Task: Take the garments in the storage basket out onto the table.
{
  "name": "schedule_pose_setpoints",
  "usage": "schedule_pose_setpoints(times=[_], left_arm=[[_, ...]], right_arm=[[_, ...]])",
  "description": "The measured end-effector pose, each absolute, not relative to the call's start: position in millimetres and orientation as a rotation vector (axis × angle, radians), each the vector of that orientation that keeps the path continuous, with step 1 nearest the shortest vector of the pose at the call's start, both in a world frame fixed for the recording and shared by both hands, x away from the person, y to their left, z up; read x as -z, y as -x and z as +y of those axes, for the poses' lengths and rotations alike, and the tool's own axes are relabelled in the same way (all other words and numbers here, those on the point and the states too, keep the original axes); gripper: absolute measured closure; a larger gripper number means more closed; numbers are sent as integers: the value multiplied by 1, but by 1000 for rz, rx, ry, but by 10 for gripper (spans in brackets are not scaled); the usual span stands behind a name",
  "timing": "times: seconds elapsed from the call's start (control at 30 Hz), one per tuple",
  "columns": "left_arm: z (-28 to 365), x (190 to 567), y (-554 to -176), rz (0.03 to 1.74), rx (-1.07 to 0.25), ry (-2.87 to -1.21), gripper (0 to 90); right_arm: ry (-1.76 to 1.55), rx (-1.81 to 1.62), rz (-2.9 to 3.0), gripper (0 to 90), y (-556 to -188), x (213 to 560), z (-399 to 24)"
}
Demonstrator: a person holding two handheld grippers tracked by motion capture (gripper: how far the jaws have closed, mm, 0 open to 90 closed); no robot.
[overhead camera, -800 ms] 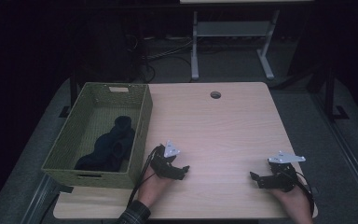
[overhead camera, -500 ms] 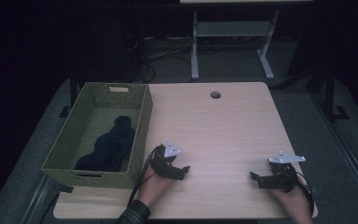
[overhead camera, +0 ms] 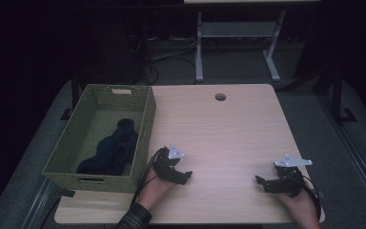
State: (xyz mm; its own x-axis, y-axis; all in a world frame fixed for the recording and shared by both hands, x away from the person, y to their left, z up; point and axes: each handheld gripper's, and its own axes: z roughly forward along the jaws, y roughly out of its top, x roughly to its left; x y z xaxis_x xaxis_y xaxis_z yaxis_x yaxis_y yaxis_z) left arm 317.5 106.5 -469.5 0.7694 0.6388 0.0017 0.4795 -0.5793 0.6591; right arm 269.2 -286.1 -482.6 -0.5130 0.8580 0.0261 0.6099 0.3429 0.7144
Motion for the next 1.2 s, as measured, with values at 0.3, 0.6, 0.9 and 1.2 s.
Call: schedule_pose_setpoints(times=[0.3,0.6,0.9,1.2], left_arm=[[108,460,-318,821,-287,-2320,137],[107,446,-318,782,-286,-2335,139],[108,435,-320,767,-273,-2332,139],[107,424,-322,747,-257,-2352,139]], right_arm=[[-1305,-967,2255,84,-269,483,-286],[-1305,-967,2255,84,-269,482,-286],[-1304,-968,2255,84,-269,483,-286],[-1304,-968,2255,84,-269,483,-286]])
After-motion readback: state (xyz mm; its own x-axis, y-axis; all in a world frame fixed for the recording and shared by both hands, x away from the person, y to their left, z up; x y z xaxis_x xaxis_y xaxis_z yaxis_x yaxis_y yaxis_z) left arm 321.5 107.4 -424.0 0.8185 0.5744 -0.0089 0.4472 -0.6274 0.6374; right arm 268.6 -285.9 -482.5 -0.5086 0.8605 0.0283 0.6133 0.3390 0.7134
